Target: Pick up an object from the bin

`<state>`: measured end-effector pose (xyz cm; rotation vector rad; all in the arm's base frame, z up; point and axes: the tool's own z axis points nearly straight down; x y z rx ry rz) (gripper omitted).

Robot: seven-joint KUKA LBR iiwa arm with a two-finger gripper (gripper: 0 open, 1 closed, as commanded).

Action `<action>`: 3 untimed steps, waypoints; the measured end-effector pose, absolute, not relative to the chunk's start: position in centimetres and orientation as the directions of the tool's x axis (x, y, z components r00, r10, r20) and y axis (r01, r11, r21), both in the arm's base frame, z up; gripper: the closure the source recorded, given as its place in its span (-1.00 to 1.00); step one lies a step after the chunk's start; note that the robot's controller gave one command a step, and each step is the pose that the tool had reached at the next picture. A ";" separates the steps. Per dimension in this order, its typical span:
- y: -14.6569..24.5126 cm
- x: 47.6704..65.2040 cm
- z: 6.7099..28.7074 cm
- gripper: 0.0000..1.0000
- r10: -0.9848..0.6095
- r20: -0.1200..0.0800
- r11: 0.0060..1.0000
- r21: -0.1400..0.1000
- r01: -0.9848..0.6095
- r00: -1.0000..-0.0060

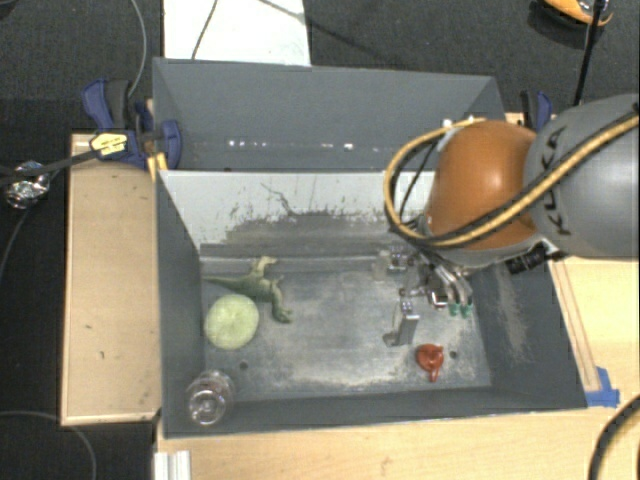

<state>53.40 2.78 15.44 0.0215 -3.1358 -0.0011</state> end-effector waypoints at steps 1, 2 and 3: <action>2.8 53.6 15.9 -1.00 -0.013 -0.002 1.000 0.001 -0.013 -1.000; 2.8 53.6 15.8 -1.00 -0.014 -0.002 1.000 0.001 -0.014 -1.000; 4.8 52.0 16.2 -1.00 -0.139 0.002 0.990 0.001 -0.139 -0.990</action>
Offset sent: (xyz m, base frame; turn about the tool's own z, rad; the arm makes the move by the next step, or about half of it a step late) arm -0.0403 0.0789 -0.0618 -0.1431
